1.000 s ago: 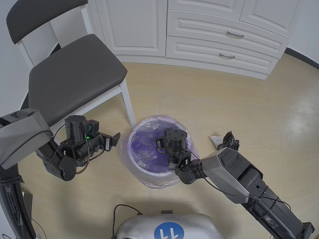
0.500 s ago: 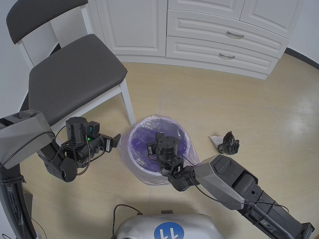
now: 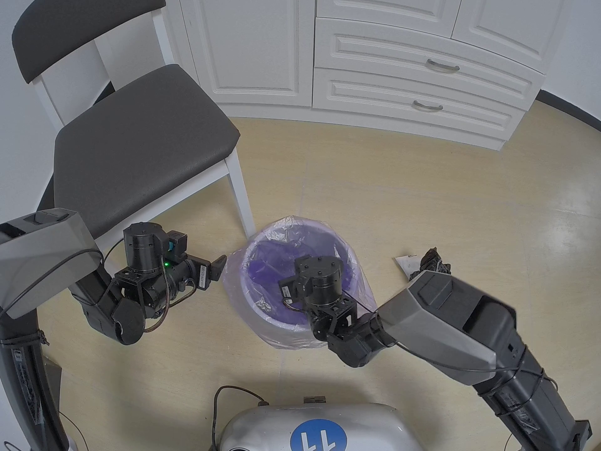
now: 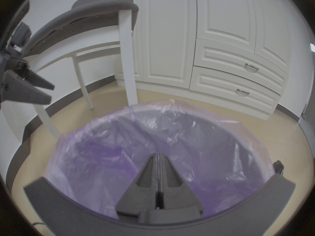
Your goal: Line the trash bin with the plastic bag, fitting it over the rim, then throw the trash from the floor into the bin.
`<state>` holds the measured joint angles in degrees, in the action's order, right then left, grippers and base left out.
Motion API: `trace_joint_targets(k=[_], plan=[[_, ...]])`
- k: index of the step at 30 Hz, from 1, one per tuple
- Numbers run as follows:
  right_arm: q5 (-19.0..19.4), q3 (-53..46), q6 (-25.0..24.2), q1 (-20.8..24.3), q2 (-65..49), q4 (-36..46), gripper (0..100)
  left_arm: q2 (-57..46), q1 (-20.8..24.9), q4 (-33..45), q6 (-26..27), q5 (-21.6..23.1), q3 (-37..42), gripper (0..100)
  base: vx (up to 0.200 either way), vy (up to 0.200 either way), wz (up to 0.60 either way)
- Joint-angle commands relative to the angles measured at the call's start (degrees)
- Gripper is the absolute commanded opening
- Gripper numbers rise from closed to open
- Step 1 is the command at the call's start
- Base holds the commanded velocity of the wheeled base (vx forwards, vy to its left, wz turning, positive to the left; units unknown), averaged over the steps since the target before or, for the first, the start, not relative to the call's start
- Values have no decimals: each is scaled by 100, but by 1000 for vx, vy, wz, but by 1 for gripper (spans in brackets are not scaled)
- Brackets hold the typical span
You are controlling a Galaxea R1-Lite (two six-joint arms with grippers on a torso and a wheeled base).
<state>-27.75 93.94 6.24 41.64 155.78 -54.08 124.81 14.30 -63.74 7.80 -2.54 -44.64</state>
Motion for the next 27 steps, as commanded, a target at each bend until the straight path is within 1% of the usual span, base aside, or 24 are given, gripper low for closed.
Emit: trace_joint_targets(k=[1,2,6,7,8,10,13,15,16,17,20,25,27], plan=[[155,-2556,-62,72,-1964,-419,0,70,20,38,11,-1,26,100,0,0,0],[155,-2750,-70,72,-2061,-542,0,70,20,38,11,-1,26,100,0,0,0],[120,-3831,-97,-7,-2509,-1448,0,44,11,-6,37,-1,61,100,0,0,0],[76,-4147,-106,-51,-2632,-1694,100,17,3,-6,72,7,70,100,0,0,0],[76,-4279,-114,-77,-2694,-1799,100,9,3,-6,81,7,78,100,0,0,0],[76,-4692,-334,-209,-2896,-2256,100,26,-6,2,90,7,96,100,0,0,0],[76,-4920,-475,-578,-2992,-2573,100,140,-6,73,143,-1,61,100,0,0,0],[85,-5000,-536,-886,-3001,-2538,100,343,-6,38,213,-19,26,100,0,0,0],[85,-5017,-545,-948,-2984,-2529,100,378,-6,38,231,-28,17,100,0,0,0],[120,-5061,-536,-1132,-2922,-2502,100,501,-6,38,283,-36,-36,100,0,0,0],[226,-4956,-536,-1422,-2738,-2362,100,826,3,20,292,-63,-194,100,0,0,0],[419,-4692,-563,-1703,-2456,-2107,100,1116,-15,55,274,-89,-405,100,0,0,0],[428,-4543,-563,-1809,-2219,-2107,100,1301,-32,29,274,-203,-546,100,0,0,0]])
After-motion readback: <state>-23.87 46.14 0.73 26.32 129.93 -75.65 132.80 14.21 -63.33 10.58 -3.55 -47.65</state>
